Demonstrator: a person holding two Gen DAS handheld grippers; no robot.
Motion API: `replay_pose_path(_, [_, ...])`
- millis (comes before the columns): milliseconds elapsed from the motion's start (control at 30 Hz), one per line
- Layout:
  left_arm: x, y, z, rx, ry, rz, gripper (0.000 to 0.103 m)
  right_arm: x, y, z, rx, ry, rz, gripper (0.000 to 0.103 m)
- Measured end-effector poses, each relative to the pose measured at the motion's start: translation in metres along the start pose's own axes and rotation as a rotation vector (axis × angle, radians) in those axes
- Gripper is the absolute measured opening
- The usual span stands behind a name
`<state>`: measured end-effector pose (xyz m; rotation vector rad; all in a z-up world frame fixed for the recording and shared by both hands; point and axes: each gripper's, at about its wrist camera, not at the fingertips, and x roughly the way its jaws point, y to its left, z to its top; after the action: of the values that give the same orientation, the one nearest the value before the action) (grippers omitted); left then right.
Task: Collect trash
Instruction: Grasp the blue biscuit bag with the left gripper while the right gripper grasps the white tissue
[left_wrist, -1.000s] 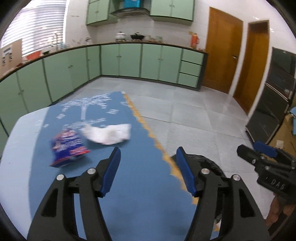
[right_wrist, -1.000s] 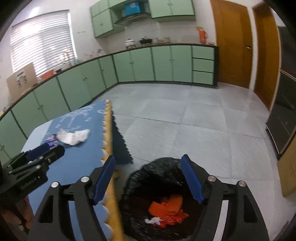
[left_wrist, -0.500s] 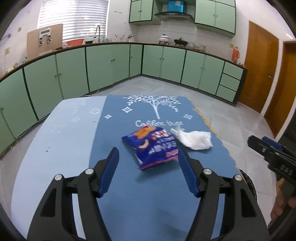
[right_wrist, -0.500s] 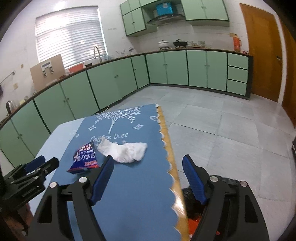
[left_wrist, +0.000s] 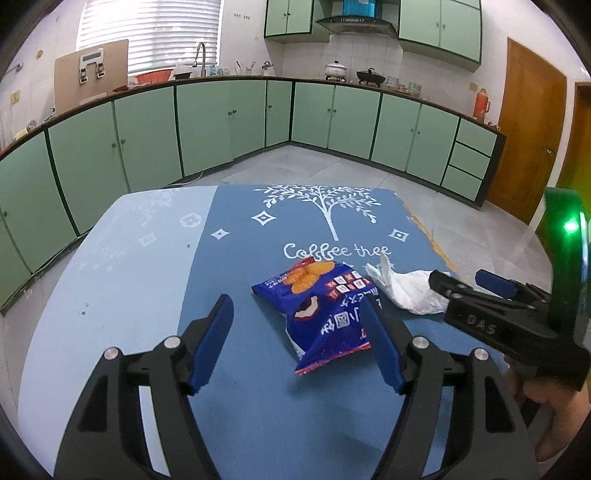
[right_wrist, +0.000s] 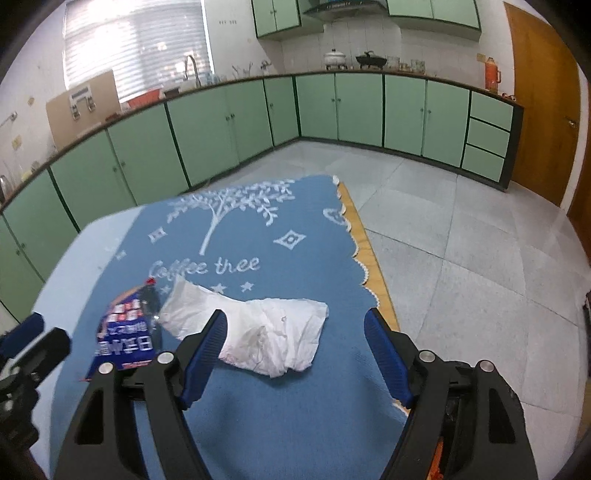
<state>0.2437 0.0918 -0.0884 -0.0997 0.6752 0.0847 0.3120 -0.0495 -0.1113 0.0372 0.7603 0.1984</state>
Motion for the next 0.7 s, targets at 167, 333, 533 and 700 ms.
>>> replay_pose_path(167, [0.006,0.005,0.0,-0.012,0.012,0.006,0.07,0.02,0.007,-0.004,-0.026,0.064,0.005,0.068])
replay_pose_path(333, [0.012,0.003,0.001,-0.011,0.021,0.011,0.072,0.025,0.011,-0.006,-0.049,0.095,0.02,0.031])
replay_pose_path(533, [0.015,-0.001,0.002,-0.008,0.025,0.008,0.077,0.017,0.017,-0.009,-0.072,0.069,0.047,0.013])
replay_pose_path(700, [0.021,-0.008,0.005,0.003,0.039,0.006,0.082,0.001,0.009,0.0,-0.034,0.032,0.048,0.012])
